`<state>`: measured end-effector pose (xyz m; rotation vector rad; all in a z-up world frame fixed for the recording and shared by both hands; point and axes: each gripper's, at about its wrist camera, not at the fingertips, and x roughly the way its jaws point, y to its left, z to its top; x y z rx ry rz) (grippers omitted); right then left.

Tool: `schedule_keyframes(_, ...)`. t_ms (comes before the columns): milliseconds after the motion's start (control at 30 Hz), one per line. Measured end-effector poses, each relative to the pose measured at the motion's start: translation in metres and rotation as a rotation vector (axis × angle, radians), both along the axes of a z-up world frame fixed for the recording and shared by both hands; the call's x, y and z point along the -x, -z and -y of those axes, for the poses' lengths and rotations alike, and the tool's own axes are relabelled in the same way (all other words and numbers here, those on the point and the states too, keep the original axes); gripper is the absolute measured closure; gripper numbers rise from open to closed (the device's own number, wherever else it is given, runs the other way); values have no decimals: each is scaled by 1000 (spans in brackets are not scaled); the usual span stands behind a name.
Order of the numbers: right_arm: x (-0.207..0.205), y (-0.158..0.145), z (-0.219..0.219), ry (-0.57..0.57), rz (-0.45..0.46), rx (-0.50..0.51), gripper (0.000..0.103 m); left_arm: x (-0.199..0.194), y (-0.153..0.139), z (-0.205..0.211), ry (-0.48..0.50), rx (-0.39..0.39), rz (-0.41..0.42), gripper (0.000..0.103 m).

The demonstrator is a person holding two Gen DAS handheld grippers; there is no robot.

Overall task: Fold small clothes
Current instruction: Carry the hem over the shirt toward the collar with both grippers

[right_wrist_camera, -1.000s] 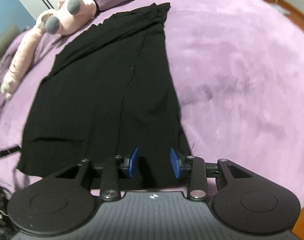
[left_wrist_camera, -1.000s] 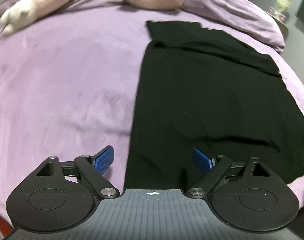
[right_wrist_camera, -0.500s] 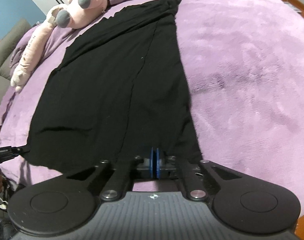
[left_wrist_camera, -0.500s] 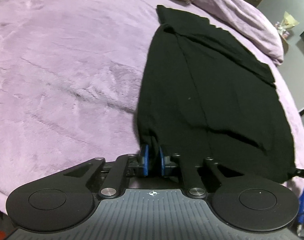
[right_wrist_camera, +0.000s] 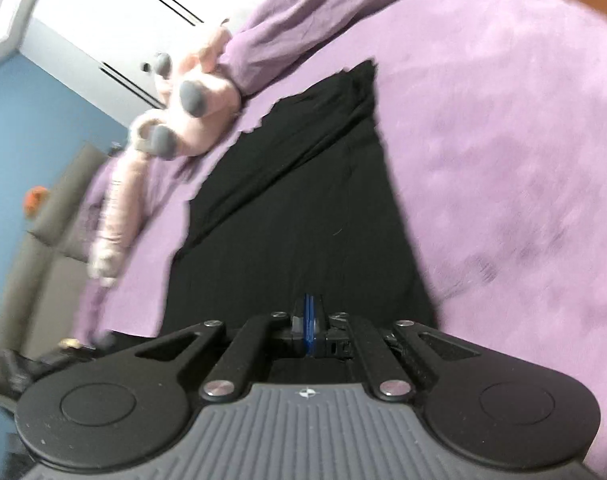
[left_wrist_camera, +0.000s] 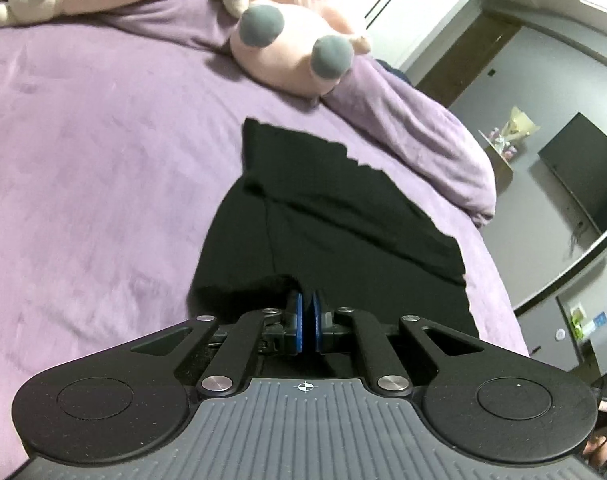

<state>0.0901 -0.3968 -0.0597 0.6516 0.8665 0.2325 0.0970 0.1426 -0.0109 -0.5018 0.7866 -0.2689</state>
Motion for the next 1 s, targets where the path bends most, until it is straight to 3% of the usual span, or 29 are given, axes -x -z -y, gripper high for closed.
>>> schedule_keyframes(67, 1, 0, -2, -24, -21, 123, 92, -3, 0, 1, 12, 0, 3, 96)
schedule_keyframes(100, 3, 2, -2, -37, -46, 166, 84, -4, 2, 3, 15, -3, -1, 96)
schedule_keyframes(133, 6, 6, -1, -42, -71, 196, 69, -4, 4, 3, 16, -5, -7, 96)
schedule_keyframes(167, 12, 10, 0, -39, -88, 213, 65, -5, 7, 3, 13, -5, -16, 96)
schedule_keyframes(300, 30, 34, 9, -33, -165, 208, 65, 0, 20, 0, -1, 7, -54, 96)
schedule_keyframes(400, 36, 40, 0, -61, -162, 237, 65, 1, 22, 0, 3, -5, -64, 96)
schedule_keyframes(433, 35, 41, -3, -72, -157, 249, 72, 3, 21, 0, 5, -8, -60, 96)
schedule_keyframes(467, 34, 41, -4, -81, -159, 252, 91, 4, 20, 0, 7, -11, -56, 96)
schedule_keyframes(500, 33, 42, -5, -89, -167, 240, 96, 4, 19, -1, 8, -11, -54, 96)
schedule_keyframes(600, 32, 40, 0, -87, -166, 152, 96, 7, 15, -4, 10, 14, -44, 96)
schedule_keyframes(667, 30, 39, 8, -57, -152, 5, 97, 4, 10, -4, 11, 36, -30, 96)
schedule_keyframes(800, 9, 23, 19, 9, -59, -164, 97, -13, -5, -3, 4, 56, 17, 96)
schedule_keyframes(900, -19, 7, 21, 56, 14, -195, 97, -34, -14, -4, -26, 54, 52, 96)
schedule_keyframes(1000, -52, -2, 18, 97, 61, -148, 97, -60, -13, -9, -90, 73, 46, 96)
